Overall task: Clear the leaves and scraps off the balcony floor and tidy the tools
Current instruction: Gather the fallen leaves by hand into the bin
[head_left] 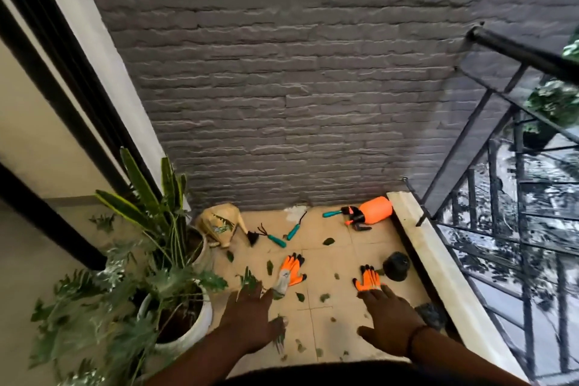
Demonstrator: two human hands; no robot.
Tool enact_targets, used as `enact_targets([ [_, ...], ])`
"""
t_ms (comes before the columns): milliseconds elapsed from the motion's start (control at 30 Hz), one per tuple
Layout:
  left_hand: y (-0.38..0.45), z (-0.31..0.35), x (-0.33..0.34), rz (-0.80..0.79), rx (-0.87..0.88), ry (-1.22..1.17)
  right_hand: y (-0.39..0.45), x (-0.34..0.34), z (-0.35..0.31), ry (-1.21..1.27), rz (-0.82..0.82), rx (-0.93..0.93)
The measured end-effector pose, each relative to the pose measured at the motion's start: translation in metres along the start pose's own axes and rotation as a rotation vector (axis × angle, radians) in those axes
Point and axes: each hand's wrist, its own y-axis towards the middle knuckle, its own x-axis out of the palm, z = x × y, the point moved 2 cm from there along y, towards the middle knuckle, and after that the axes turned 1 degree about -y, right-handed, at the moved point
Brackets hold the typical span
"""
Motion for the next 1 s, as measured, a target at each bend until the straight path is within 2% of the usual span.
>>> enact_targets([
  [200,0.052,-0.031,-0.033,-0.038,0.027,0.046,0.011,0.004,0.025,0.176,-0.008,0.197],
  [333,0.085,-0.025,-0.051,-0.045,0.018,0.053,0.021,0.003,0.057,0.217,-0.04,0.297],
  [467,0.119,-0.014,-0.07,-0.051,0.038,0.062,0.059,-0.021,0.079,0.223,-0.005,0.326],
  [600,0.157,-0.01,-0.092,-0.074,-0.011,0.068,0.126,-0.05,0.092,0.218,-0.032,0.225],
  [800,0.202,-0.005,-0.126,-0.163,-0.126,0.051,0.226,-0.099,0.112,0.083,-0.077,0.042],
  [1000,0.226,0.012,-0.148,-0.089,-0.214,-0.016,0.294,-0.126,0.133,0.001,-0.174,-0.046],
])
